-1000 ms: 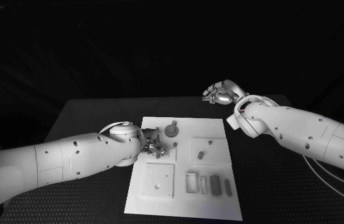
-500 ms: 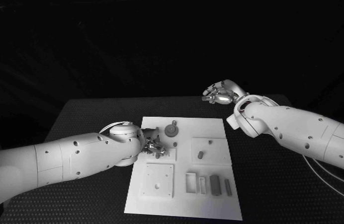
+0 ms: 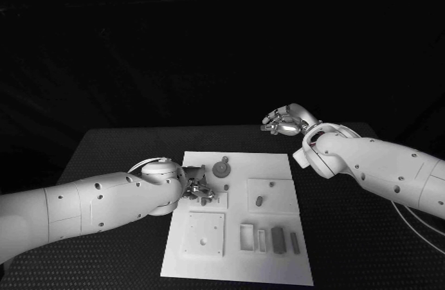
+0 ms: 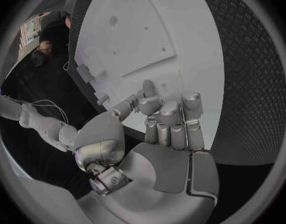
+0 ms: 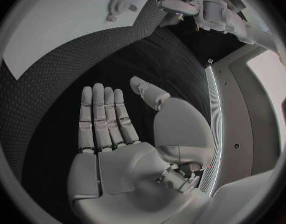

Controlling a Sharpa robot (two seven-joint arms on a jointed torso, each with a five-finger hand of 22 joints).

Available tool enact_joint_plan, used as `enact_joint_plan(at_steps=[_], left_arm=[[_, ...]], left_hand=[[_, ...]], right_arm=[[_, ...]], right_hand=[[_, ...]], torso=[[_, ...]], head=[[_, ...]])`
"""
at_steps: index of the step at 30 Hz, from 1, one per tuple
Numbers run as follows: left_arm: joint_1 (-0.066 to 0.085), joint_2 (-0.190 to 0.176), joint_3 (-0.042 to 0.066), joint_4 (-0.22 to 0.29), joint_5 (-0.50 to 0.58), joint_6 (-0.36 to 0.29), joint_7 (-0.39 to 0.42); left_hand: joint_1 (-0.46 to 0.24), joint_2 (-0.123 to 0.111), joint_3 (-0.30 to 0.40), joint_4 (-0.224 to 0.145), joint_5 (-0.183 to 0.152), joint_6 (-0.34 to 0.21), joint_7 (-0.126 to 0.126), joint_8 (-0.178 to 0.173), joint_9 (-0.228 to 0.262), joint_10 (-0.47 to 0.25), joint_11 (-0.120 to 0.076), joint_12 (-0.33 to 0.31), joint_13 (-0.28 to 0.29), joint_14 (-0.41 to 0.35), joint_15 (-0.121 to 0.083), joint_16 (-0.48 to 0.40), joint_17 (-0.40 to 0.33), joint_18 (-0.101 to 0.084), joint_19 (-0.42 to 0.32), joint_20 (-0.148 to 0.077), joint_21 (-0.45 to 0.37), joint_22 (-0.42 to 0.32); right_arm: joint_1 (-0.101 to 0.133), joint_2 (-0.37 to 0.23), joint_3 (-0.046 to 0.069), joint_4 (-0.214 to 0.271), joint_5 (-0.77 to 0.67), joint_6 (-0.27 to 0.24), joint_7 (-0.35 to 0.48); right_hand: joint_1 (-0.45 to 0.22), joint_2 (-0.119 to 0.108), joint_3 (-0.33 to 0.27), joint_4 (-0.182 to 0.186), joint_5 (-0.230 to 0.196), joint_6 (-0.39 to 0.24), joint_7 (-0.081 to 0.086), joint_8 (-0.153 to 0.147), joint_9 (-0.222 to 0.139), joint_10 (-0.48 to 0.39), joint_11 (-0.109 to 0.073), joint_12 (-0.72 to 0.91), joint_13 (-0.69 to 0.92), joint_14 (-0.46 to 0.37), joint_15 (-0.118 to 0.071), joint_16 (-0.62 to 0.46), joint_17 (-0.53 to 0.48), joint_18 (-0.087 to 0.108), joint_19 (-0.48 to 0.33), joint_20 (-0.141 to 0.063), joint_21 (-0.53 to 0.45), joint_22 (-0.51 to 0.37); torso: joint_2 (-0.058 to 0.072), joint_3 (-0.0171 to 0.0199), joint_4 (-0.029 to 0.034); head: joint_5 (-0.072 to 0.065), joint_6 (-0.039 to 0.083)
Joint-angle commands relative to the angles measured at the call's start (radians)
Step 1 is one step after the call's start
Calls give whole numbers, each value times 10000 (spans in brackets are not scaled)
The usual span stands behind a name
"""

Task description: Assemble the parts on the task board

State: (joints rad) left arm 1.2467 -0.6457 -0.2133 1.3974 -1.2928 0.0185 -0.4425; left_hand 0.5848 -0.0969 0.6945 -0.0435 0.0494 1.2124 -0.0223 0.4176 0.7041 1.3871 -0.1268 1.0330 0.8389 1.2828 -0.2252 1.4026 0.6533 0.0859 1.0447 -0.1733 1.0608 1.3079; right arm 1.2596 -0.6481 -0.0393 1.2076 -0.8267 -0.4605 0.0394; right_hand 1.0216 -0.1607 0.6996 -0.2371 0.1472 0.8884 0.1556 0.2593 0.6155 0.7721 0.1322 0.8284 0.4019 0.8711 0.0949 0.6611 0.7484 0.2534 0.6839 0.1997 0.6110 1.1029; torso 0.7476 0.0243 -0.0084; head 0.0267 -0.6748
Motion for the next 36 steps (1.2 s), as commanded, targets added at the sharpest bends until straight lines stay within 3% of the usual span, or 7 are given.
enact_joint_plan(at_steps=[1, 9, 21, 28, 36], left_arm=[[0, 26, 3, 11, 18, 87, 37], [0, 32, 3, 13, 68, 99, 47], [0, 55, 4, 35, 79, 63, 82], [0, 64, 5, 15, 77, 90, 73], [0, 64, 5, 5, 64, 136, 60]], left_hand=[[-144, -17, 1, 98, -12, -26, 31, 43, -18, -39, -31, -29, 18, -15, -60, 47, -7, 38, -63, -1013, 71, 154], [-189, -31, 14, 127, -12, -28, 29, 52, -21, -39, -33, -29, 26, -18, -62, 52, -7, 45, -67, -1015, 77, 156], [-234, 203, 90, 132, -11, -28, 25, 85, -24, -32, -37, -26, 55, -19, -65, 78, -2, 65, -75, -1019, 109, 166], [-148, 526, 134, -108, -11, -39, 28, 117, -27, -32, -32, -28, 83, -29, -58, 100, -1, 75, -95, -1014, 154, 177], [157, 1378, 259, -700, -10, -63, 42, 159, -31, -28, -17, -42, 113, -42, -43, 118, -8, 71, -124, -992, 218, 178]], right_arm=[[-2, 0, 3, 7, -13, 119, 99], [-2, -1, 3, 8, -13, 129, 99], [-11, 25, 3, -12, -13, 146, 100], [-14, 25, 3, -12, -13, 155, 101], [-15, 18, 3, -6, -13, 160, 101]], right_hand=[[-50, -14, -47, -1, 38, -44, 1, -22, -14, -38, -1, 40, -13, -71, 5, -62, 11, -69, -44, 3, -57, 14], [-45, -9, -56, -6, 44, -45, 0, -22, -14, -40, -1, 45, -23, -72, 5, -63, 12, -66, -45, 4, -62, 18], [-30, 5, -66, -18, 57, -45, -2, -20, -14, -43, -2, 54, -43, -73, 3, -65, 13, -62, -45, 5, -71, 27], [-24, 10, -70, -24, 63, -45, -3, -20, -14, -44, -3, 58, -52, -75, 3, -66, 13, -60, -45, 5, -75, 31], [-13, 17, -75, -32, 77, -46, -3, -19, -14, -45, -3, 64, -64, -75, 3, -67, 13, -58, -45, 7, -82, 36]], torso=[[-2, -11, 2], [-2, -13, 8], [1, -4, -3], [-2, 0, 1], [0, 0, -2]], head=[[-4, -7], [-15, -11], [-16, -27], [-17, -19], [-19, -19]])
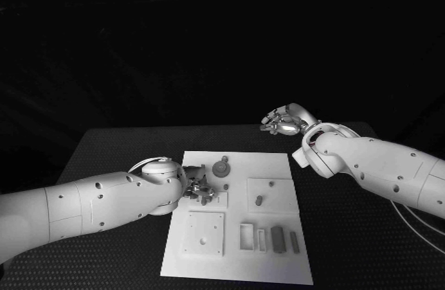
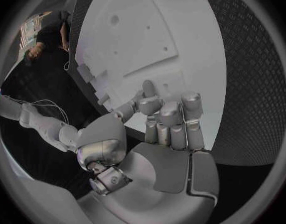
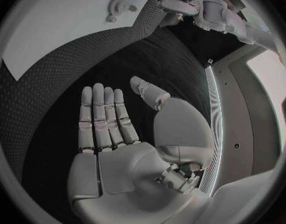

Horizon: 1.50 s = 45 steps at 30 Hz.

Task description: Assemble the parts on the task board

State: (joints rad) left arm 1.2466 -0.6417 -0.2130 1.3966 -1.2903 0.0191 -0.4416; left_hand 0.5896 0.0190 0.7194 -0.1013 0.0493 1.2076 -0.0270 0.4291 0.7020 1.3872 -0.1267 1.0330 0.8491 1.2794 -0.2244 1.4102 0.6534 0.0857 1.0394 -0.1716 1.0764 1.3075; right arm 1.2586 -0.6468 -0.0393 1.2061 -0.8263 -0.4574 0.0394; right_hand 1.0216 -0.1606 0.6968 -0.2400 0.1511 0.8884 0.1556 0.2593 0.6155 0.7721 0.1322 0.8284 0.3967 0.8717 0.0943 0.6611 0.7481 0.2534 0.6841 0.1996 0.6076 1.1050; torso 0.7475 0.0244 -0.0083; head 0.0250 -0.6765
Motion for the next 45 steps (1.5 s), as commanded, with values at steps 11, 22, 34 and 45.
enact_joint_plan(at_steps=[11, 22, 34, 45], left_arm=[[1, 26, 2, 19, 38, 181, 61], [1, 47, 2, 11, 28, 246, 60], [1, 66, 2, 0, -40, 355, 14], [1, 105, 2, -40, -62, 396, -11]], left_hand=[[156, 372, 7, -352, -10, -21, 94, 60, -21, -25, -13, -55, 22, -11, -41, 45, -19, 64, -87, -996, 77, 170], [127, 567, 0, -423, -10, 0, 94, 81, -31, -10, -12, -63, 27, -2, -30, 63, -22, 55, -93, -986, 84, 159], [116, 918, 42, -700, -1, 34, 86, 106, -65, 12, -18, -63, 41, 7, -25, 102, -22, 49, -110, -978, 110, 157], [61, 1024, 38, -803, -1, 48, 86, 112, -87, 17, -18, -64, 47, 8, -23, 116, -25, 40, -114, -970, 121, 155]], right_arm=[[-5, 0, 3, 10, -17, 126, 101], [-5, 8, 3, 16, -17, 135, 107], [-5, 12, 3, 15, -17, 153, 113], [-5, 10, 3, 23, -16, 165, 117]], right_hand=[[-10, 20, -53, -8, 51, -46, -3, -19, -14, -46, -3, 71, -24, -83, 9, -68, 16, -58, -46, 10, -53, 21], [-1, 27, -58, -15, 60, -45, -4, -17, -14, -48, -3, 77, -38, -84, 9, -70, 17, -55, -45, 12, -60, 27], [-2, 32, -66, -16, 64, -45, -4, -16, -14, -49, -2, 84, -51, -85, 10, -71, 17, -55, -45, 16, -67, 32], [-2, 32, -72, -19, 66, -45, -5, -16, -14, -52, -1, 88, -64, -88, 10, -73, 16, -55, -46, 18, -75, 37]], torso=[[1, -8, 2], [-1, -9, 3], [4, 0, -3], [1, -2, 0]], head=[[-10, -23], [-16, -29], [-22, -30], [-33, -15]])
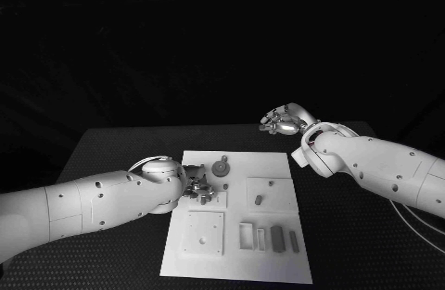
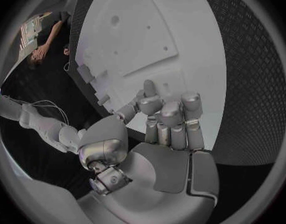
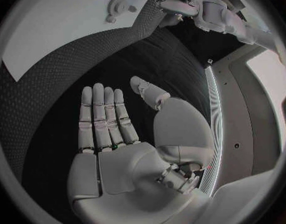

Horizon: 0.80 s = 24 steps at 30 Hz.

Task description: Assemble the parts on the task board

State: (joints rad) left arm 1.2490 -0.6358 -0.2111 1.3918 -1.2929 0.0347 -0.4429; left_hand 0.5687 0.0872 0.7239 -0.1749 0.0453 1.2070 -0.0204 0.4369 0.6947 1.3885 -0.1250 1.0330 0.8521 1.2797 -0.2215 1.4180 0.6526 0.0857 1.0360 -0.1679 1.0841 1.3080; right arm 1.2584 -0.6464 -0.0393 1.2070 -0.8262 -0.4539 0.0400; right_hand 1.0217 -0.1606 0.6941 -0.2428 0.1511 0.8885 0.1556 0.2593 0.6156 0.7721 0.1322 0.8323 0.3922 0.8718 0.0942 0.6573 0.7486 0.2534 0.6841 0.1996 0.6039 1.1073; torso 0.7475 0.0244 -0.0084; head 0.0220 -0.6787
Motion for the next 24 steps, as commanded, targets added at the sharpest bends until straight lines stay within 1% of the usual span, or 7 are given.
enact_joint_plan(at_steps=[1, 4, 6, 13, 15, 18, 24], left_arm=[[-22, 49, -16, 4, -36, 240, -7], [-22, 73, -16, -25, -36, 250, -14], [-23, 95, -16, -54, -28, 254, -11], [-25, 146, -16, -89, -4, 249, -11], [-25, 150, -16, -89, -3, 244, -11], [-25, 151, -16, -88, -2, 253, -7], [-25, 146, -16, -72, 15, 318, 10]], left_hand=[[255, 334, -16, -72, 37, 55, 20, 35, -17, 4, -34, -64, 17, 5, -52, 39, -17, 38, -80, -1006, 44, 149], [175, 276, -62, -75, 33, 56, 23, 36, -26, 5, -31, -64, 19, 2, -49, 42, -19, 32, -81, -1001, 45, 145], [15, 48, -169, -39, 29, 58, 27, 39, -35, 5, -27, -65, 23, -2, -44, 47, -21, 25, -82, -994, 43, 138], [-293, -292, -243, 204, 29, 61, 18, 44, -60, 8, -36, -73, 27, -8, -52, 52, -32, 45, -76, -1009, 24, 115], [-444, -443, -283, 317, 28, 62, 15, 46, -69, 9, -38, -75, 30, -9, -55, 54, -35, 50, -76, -1012, 17, 108], [-575, -576, -290, 419, 29, 65, 10, 53, -77, 12, -44, -76, 34, -8, -61, 60, -38, 62, -73, -1021, 13, 105], [-603, -707, -252, 416, 29, 62, 4, 61, -82, 15, -50, -74, 40, -9, -70, 67, -40, 81, -68, -1035, 21, 109]], right_arm=[[-3, 5, 3, 14, -16, 126, 113], [-3, 5, 3, 13, -14, 127, 113], [-3, 8, 3, 9, -13, 126, 114], [-3, 14, 3, 3, -13, 132, 111], [-3, 15, 3, 5, -13, 132, 112], [-3, 18, 3, 8, -13, 137, 112], [-3, 13, 2, 17, -12, 149, 110]], right_hand=[[-3, 31, -47, 8, 67, -45, -5, -15, -15, -53, -1, 49, -20, -89, 11, -36, 11, -55, -47, 20, -39, 15], [-4, 30, -49, 8, 66, -46, -5, -16, -15, -54, -1, 51, -24, -89, 11, -36, 11, -55, -47, 20, -41, 16], [-6, 29, -52, 9, 66, -46, -5, -16, -15, -54, 0, 52, -26, -90, 12, -37, 11, -55, -48, 21, -42, 17], [-11, 28, -57, 12, 66, -48, -4, -16, -16, -56, 1, 55, -34, -91, 13, -38, 11, -55, -48, 23, -47, 20], [-10, 29, -57, 11, 66, -48, -4, -16, -16, -57, 1, 55, -36, -92, 13, -39, 11, -54, -48, 23, -48, 21], [-8, 29, -58, 10, 65, -48, -4, -16, -16, -58, 1, 56, -39, -92, 13, -39, 11, -54, -48, 24, -49, 22], [-8, 27, -61, 10, 65, -49, -4, -16, -16, -59, 2, 59, -44, -94, 13, -40, 11, -53, -49, 25, -53, 24]], torso=[[1, -3, 0], [3, -4, 0], [3, -6, -1], [7, -7, -7], [3, -6, -5], [0, -5, -1], [-1, -7, 3]], head=[[-2, 7], [-7, 5], [-11, 5], [-30, 5], [-34, -1], [-41, -4], [-45, -11]])
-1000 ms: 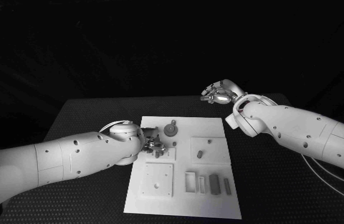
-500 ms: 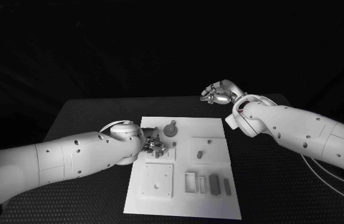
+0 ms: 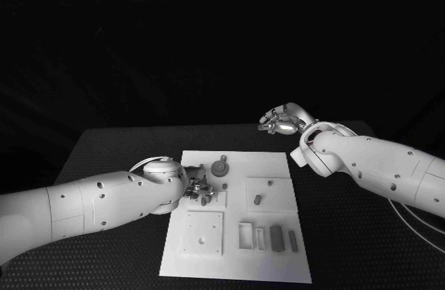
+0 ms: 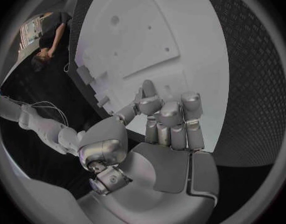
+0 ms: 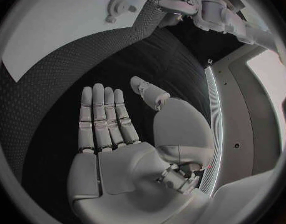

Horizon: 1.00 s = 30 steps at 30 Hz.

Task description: Assemble the parts on the task board

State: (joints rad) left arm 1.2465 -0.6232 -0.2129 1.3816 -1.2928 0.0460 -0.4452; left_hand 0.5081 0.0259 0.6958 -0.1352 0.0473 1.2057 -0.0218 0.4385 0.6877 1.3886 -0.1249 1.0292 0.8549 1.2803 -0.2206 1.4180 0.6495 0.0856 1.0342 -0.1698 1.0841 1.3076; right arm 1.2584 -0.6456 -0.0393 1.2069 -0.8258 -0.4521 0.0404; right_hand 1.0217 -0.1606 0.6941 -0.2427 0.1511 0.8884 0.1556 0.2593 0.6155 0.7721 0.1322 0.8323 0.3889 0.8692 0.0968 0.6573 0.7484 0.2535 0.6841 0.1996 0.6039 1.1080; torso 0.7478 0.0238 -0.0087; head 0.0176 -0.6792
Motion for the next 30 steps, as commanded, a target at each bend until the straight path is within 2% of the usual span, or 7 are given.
enact_joint_plan(at_steps=[1, 15, 24, 30], left_arm=[[0, 18, 2, 30, 15, 217, 34], [0, -48, 2, 31, 16, 103, 34], [0, -80, 5, 59, 16, -58, 55], [0, -93, 6, 74, 16, -129, 68]], left_hand=[[3, -106, 32, 16, 9, 75, 17, 46, -13, 14, -51, -35, 13, -15, -78, 68, -9, 83, -48, -1018, 23, 113], [60, -195, 91, -70, 9, 58, 19, 53, -18, 12, -50, -43, 15, -20, -84, 64, -18, 99, -39, -1027, 33, 116], [-6, -577, 83, -45, 8, 36, 23, 60, -31, 9, -47, -66, 10, -27, -87, 42, -42, 103, -26, -1024, 26, 102], [-52, -710, 107, 38, 8, 31, 21, 64, -39, 12, -50, -77, 8, -23, -91, 36, -53, 110, -13, -1026, 18, 91]], right_arm=[[-3, 4, 2, 18, -16, 133, 106], [-4, -2, 2, 20, -13, 121, 106], [-9, -4, 2, 8, -12, 115, 108], [-11, -7, 2, 12, -11, 116, 108]], right_hand=[[-8, 27, -61, 10, 65, -49, -4, -16, -16, -59, 2, 59, -13, -68, -12, -41, 13, -54, -49, 25, -54, 18], [-14, 26, -70, 14, 62, -51, -3, -17, -17, -63, 4, 66, -29, -71, -10, -43, 12, -53, -50, 29, -63, 24], [-19, 20, -77, 18, 59, -56, -1, -19, -19, -67, 6, 70, -40, -74, -9, -46, 12, -53, -51, 31, -70, 28], [-20, 17, -80, 20, 59, -59, 0, -21, -20, -70, 7, 71, -47, -76, -8, -48, 12, -52, -52, 32, -75, 31]], torso=[[-4, 0, 8], [-7, -11, 14], [-7, -8, 5], [-3, -5, 7]], head=[[-4, -9], [-11, 1], [-3, 18], [-1, 23]])
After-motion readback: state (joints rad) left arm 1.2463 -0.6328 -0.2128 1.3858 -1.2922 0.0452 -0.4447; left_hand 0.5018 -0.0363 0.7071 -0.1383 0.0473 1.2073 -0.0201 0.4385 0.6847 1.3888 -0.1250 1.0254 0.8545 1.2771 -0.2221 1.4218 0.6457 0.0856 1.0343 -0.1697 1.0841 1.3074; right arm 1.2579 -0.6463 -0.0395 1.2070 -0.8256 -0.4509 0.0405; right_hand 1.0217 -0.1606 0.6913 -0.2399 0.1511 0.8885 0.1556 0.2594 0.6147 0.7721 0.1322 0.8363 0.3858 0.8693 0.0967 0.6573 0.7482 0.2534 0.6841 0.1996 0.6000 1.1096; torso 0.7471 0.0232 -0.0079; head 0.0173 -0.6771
